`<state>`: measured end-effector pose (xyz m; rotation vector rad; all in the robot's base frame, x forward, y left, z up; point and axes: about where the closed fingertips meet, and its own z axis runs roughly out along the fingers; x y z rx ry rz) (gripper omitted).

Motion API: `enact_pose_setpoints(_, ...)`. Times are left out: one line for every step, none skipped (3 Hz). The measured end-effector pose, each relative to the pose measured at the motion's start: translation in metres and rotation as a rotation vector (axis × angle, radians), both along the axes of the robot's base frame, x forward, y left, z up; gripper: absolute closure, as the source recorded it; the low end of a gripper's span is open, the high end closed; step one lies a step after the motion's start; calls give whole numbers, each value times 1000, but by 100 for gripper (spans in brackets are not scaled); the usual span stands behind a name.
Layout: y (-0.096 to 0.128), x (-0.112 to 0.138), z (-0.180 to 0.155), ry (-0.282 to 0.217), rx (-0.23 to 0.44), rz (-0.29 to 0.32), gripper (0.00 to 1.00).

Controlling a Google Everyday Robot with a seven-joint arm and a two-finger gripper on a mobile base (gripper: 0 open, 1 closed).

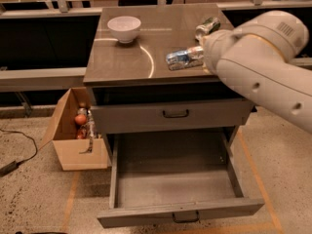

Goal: Pick redbull can from middle drawer and place on counter

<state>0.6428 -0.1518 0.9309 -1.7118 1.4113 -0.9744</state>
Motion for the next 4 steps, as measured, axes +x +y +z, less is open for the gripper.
enact_pose_setpoints(6,60,23,-80,-142,29,82)
enact_pose_setpoints(5,112,38,-123,-262,48,59)
enact_pose_setpoints(6,142,35,-98,-273,63,36)
enact_pose_setpoints(5,162,12,-47,-242,81,12)
